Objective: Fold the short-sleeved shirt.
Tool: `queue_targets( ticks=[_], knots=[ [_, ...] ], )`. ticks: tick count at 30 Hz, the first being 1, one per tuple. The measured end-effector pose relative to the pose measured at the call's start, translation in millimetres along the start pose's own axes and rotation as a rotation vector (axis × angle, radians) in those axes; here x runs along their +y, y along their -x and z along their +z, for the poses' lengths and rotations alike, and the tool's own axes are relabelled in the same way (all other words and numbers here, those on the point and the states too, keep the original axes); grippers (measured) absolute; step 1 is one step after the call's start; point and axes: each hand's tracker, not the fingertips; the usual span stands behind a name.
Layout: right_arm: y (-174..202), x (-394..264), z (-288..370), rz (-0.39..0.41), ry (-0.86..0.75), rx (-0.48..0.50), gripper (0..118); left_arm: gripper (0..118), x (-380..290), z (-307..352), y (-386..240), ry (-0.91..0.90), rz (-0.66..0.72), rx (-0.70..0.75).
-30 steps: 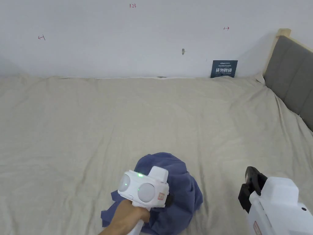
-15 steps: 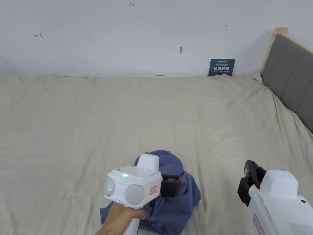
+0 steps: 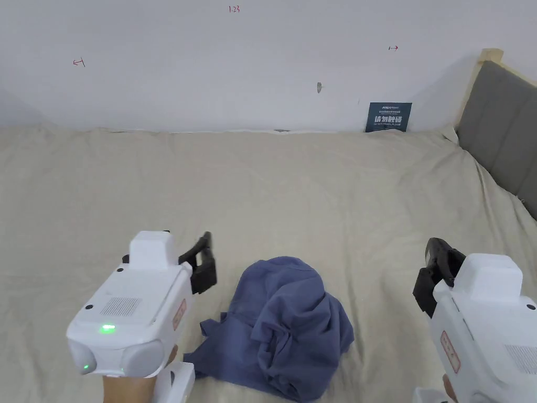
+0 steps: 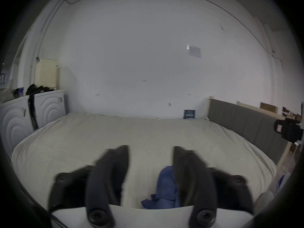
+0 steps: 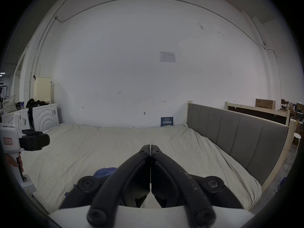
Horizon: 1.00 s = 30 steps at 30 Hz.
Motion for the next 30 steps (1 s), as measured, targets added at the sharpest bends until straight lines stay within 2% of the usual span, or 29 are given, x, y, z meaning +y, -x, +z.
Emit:
queue_targets(
  ticks=[3, 12, 15, 22, 23, 24, 26, 27, 28, 30],
  knots=[
    [6.5, 2.5, -0.2, 0.008, -0.011, 0.010, 3, 0, -2.9, -2.1, 14.1, 0.046, 0.021, 0.032],
    [18.7, 1.1, -3.5, 0.007, -0.003, 0.035, 3, 0, -8.0, -4.0, 26.5, 0.054, 0.012, 0.027],
    [18.6, -1.7, -5.2, 0.010, 0.006, 0.038, 3, 0, -14.4, -17.0, 26.1, 0.187, 0.016, 0.002],
    [12.8, -9.7, -8.9, 0.007, 0.030, 0.033, 3, 3, -62.3, -54.9, 29.5, 0.457, 0.124, -0.037],
    [11.8, -10.8, -9.5, 0.007, 0.033, 0.031, 3, 10, -69.2, -60.1, 28.5, 0.493, 0.137, -0.042],
    [10.6, -12.2, -10.4, 0.008, 0.038, 0.029, 3, 33, -78.3, -64.5, 28.0, 0.526, 0.155, -0.048],
    [7.9, -15.2, -11.9, 0.011, 0.049, 0.024, 3, 91, -93.0, -73.6, 25.7, 0.588, 0.165, -0.052],
    [6.3, -16.9, -12.6, 0.011, 0.054, 0.022, 3, 114, -101.1, -79.6, 23.9, 0.616, 0.166, -0.043],
    [4.7, -18.7, -13.1, 0.010, 0.059, 0.017, 3, 116, -109.1, -82.1, 20.8, 0.655, 0.160, -0.041],
    [1.2, -21.8, -14.3, 0.005, 0.070, 0.012, 3, 106, -122.1, -87.7, 16.2, 0.662, 0.153, -0.021]
  ],
)
